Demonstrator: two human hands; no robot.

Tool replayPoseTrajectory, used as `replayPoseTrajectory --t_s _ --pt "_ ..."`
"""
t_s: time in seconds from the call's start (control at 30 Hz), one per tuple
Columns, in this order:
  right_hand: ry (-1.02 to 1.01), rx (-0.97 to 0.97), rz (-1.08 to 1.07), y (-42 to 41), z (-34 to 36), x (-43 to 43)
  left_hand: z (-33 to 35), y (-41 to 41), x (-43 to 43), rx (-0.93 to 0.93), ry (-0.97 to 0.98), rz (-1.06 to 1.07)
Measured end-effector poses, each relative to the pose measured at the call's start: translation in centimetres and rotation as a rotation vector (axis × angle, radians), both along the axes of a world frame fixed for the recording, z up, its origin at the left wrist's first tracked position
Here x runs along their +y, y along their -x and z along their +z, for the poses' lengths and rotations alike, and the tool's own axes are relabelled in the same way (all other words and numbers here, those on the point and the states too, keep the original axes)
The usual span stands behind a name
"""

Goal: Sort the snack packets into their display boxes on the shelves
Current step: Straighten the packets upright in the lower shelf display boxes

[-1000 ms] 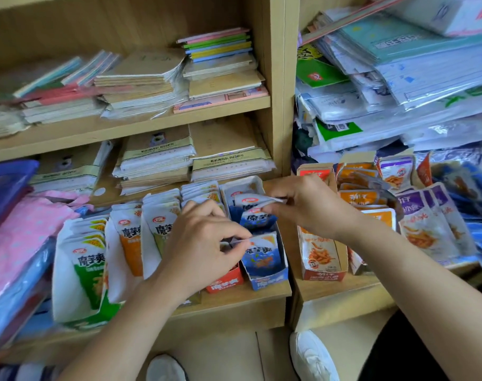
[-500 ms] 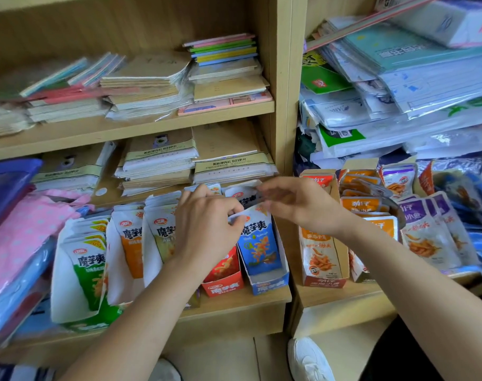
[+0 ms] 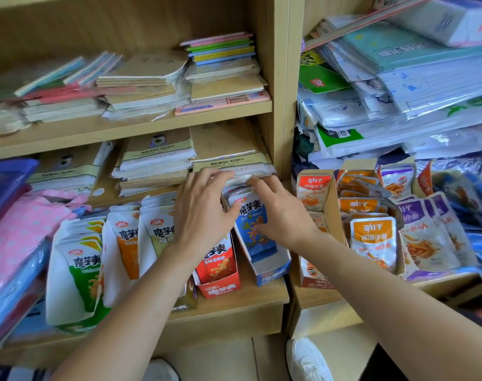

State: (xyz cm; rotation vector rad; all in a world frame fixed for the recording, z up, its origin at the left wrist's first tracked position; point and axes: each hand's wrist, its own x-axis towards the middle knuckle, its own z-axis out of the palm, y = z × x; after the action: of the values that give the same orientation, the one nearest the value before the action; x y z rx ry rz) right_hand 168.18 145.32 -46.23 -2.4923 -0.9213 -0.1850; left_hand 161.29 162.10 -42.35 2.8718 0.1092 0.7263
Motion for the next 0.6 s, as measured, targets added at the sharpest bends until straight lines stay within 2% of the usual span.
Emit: replayPoseTrajectory --t_s 0.1,0.2,0.33,0.5,0.6 --pt "-0.083 0.061 0.065 -0.1 -0.2 -0.5 0.2 -0.2 0.6 0.132 0.021 -0.021" --pt "-0.162 0.174 0.110 -0.1 0.3 -1.2 0.3 -0.3 1.0 0.181 0.007 -0.030" --pt "-0.133 0.267 0.107 0.1 0.5 -2.2 0.7 -0.7 1.1 0.227 -0.008 -0.018" --pt "-0.229 0.206 0.092 1.5 -0.2 -2.1 1.0 -1.3 1.0 0.303 -0.071 -0.063" --pt "-0.274 0.159 0.053 1.7 0.3 -2.3 1.1 -1.7 1.3 0.238 -0.018 -0.105"
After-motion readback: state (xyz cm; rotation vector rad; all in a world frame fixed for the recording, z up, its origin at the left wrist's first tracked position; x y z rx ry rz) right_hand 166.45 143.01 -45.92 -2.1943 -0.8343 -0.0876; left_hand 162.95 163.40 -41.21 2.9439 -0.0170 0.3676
